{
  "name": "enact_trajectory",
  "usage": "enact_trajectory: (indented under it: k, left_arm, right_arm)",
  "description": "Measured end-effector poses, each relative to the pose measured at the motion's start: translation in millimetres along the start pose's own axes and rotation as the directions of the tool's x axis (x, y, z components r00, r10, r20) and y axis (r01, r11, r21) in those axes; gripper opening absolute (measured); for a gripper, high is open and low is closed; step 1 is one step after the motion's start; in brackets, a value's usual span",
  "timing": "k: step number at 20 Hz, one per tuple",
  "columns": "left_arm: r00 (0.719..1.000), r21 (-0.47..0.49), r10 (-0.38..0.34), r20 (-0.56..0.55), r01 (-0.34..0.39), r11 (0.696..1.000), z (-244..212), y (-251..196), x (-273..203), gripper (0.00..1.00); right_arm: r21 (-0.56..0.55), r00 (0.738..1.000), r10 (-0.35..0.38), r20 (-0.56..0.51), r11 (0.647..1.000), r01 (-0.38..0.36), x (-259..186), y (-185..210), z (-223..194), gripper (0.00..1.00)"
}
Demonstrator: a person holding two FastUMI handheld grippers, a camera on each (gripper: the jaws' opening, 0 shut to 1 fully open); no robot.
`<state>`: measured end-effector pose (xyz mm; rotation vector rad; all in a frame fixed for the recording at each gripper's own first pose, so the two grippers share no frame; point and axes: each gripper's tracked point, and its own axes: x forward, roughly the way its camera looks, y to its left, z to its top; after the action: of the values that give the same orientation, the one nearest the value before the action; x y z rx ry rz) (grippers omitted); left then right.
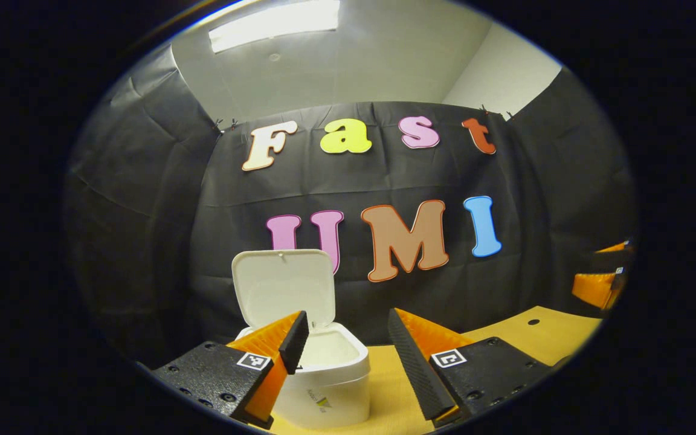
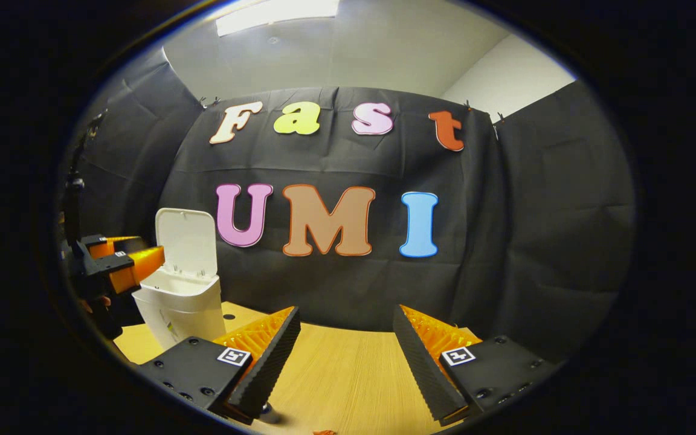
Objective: Press the lid of the desktop garbage bin to open it, pick up the crumpled paper on the desktop and throw it into the bin, then pick up the pop can on the desktop and drop it into the bin, and finally close the garbage bin lid.
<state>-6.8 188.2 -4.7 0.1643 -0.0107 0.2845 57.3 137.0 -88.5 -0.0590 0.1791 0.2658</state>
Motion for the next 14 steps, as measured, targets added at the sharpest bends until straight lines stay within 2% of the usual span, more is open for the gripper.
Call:
enact_trajectory:
  k: [1, 2, 3, 4, 6, 10, 14]
  left_arm:
    - [1.0, -0.006, -0.013, -0.002, 0.013, 1.0, 0.7, -6.1, -4.1, 0.83]
    - [1.0, -0.011, -0.023, -0.004, 0.023, 1.0, 1.1, -13.4, -9.9, 0.93]
    - [0.999, -0.013, -0.031, -0.006, 0.031, 0.999, 2.4, -18.2, -14.6, 0.94]
    - [0.999, -0.014, -0.04, -0.009, 0.04, 0.999, 1.6, -22.5, -19.9, 0.88]
    - [0.998, -0.015, -0.056, -0.021, 0.056, 0.998, 0.3, -30.9, -27.5, 0.87]
    - [0.998, -0.029, -0.052, -0.042, 0.051, 0.998, -1.6, -33.7, -40.0, 0.88]
    - [0.998, -0.017, -0.025, -0.05, 0.024, 1.0, -1.5, -25.5, -46.7, 0.88]
  right_arm:
    - [0.0, 1.0, 0.005, -0.022, 1.0, -0.005, 1.7, 0.1, -9.0, 0.98]
    - [0.001, 0.999, 0.011, -0.05, 1.0, -0.011, 2.9, 0.3, -19.4, 0.98]
    - [0.005, 0.996, 0.023, -0.082, 1.0, -0.022, 4.6, 2.0, -32.4, 0.98]
    - [0.008, 0.992, 0.032, -0.12, 0.999, -0.031, 6.9, 3.3, -45.2, 0.98]
    - [0.007, 0.977, 0.048, -0.208, 0.999, -0.047, 10.7, 5.4, -76.7, 0.99]
    - [-0.008, 0.928, 0.075, -0.365, 0.996, -0.084, 10.3, 10.5, -139.1, 0.99]
    - [-0.023, 0.887, 0.095, -0.452, 0.993, -0.118, 10.3, 16.6, -182.7, 0.99]
